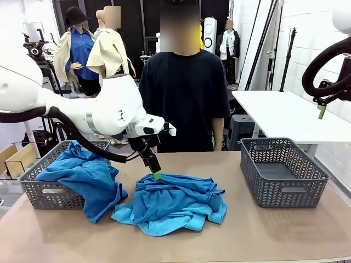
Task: Sort the tops and bottoms.
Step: Lift clothes from the center of the table with your left hand.
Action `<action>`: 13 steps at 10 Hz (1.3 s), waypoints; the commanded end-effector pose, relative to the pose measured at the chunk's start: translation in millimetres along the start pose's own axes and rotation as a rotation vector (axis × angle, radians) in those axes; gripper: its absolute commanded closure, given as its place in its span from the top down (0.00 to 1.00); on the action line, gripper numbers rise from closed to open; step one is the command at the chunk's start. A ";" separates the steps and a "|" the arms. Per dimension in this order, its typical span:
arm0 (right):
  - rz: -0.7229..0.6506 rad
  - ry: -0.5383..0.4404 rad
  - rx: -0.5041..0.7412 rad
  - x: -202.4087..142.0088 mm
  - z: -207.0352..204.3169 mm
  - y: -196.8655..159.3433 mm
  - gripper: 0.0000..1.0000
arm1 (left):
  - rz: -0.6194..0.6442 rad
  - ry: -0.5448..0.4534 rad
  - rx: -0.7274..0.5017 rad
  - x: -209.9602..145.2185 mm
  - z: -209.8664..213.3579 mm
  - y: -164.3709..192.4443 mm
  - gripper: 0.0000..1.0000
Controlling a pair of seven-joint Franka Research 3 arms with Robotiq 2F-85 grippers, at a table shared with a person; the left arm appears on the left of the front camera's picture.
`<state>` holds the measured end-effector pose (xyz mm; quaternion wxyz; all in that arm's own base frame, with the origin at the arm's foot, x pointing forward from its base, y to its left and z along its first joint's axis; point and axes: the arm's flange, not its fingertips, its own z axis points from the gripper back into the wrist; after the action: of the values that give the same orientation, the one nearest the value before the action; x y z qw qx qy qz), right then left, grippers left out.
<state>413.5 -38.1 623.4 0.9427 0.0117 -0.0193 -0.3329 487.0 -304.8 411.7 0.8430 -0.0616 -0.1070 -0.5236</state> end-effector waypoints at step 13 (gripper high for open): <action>0.005 0.005 -0.001 0.3 1.2 -0.9 1.00 | -0.034 0.009 0.010 -22.4 -67.1 -12.2 0.60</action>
<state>413.5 -38.1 623.4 0.9427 0.0117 -0.0193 -0.3329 474.4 -309.9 338.7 0.8385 -0.0601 -0.1042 -0.5315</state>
